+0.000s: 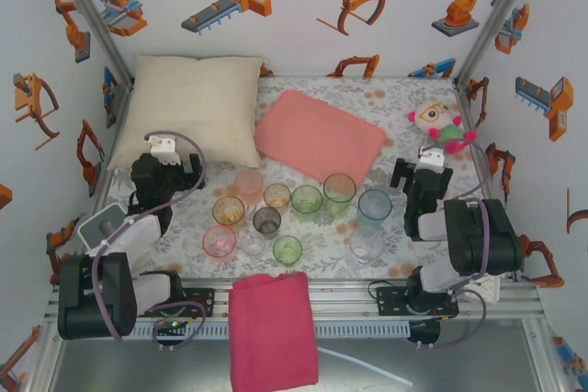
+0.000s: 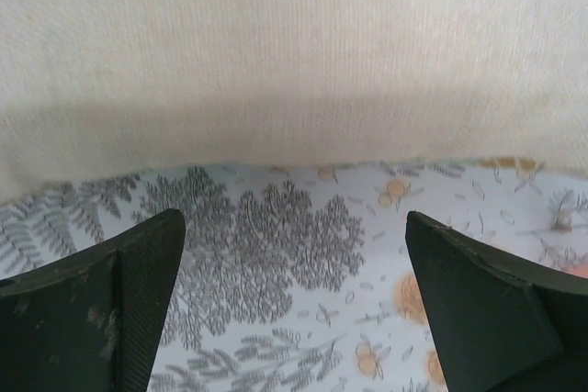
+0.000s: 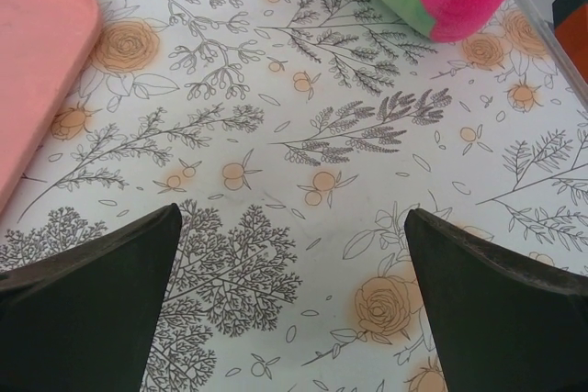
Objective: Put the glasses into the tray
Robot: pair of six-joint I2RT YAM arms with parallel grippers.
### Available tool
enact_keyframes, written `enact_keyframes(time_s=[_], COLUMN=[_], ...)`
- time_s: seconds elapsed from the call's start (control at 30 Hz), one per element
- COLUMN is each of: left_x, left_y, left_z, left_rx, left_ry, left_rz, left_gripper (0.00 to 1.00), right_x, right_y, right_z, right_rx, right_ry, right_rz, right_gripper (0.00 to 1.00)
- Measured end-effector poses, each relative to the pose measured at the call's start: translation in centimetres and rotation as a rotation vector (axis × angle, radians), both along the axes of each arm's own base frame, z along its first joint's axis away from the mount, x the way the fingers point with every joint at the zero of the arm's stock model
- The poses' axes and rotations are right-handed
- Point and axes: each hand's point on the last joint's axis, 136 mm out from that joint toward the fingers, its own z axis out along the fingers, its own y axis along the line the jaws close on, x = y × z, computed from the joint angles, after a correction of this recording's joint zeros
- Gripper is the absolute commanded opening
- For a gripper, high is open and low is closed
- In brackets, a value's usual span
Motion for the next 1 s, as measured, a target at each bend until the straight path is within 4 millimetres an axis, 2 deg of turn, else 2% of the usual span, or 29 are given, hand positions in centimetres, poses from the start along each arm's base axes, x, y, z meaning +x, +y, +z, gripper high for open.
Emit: enact_keyframes(time_s=[0.07,0.13,0.17,0.27,0.47,0.57,0.7,0.83,0.9,1.0], left_x=[-0.6,-1.1,-1.4,-2.0,-3.3,-4.2,-5.1,-6.3,-7.1,-8.4], left_y=[0.0,-0.2,-0.2,-0.5,-0.8,-0.8,-1.3,-2.5,-2.9,-3.3], left_z=[-0.7,-0.8,-0.7,0.3,2.4,3.7,7.8,13.5,15.4,16.7], left_rx=[0.011,0.016,0.017,0.017,0.039,0.057,0.083,0.1,0.101,0.097], left_ry=[0.059,0.095,0.108,0.126,0.148,0.163,0.167,0.098,0.059,0.049], left_rz=[-0.007,-0.018,-0.024,-0.041,-0.077,-0.089,-0.135,-0.224,-0.249,-0.27], left_gripper=[0.97,0.97,0.97,0.97,0.97,0.97,0.97,0.97,0.97,0.97], right_x=[0.0,0.5,0.8,0.7,-0.6,-0.3,-0.4,-2.4,-4.3,-6.4], right_y=[0.8,1.0,0.9,0.5,-0.7,-0.6,0.0,3.0,4.1,5.2], right_z=[1.1,3.6,5.1,7.7,8.5,10.3,14.7,18.3,18.3,17.2], right_rx=[-0.013,-0.019,-0.018,-0.02,0.006,0.052,0.21,0.372,0.435,0.488], right_ry=[0.002,-0.04,-0.073,-0.137,-0.08,-0.015,0.031,0.04,0.068,0.182], right_rz=[0.018,0.02,0.017,-0.008,-0.087,-0.103,-0.131,0.015,0.061,0.089], right_gripper=[0.99,0.99,0.99,0.99,0.99,0.99,0.99,1.0,0.97,0.84])
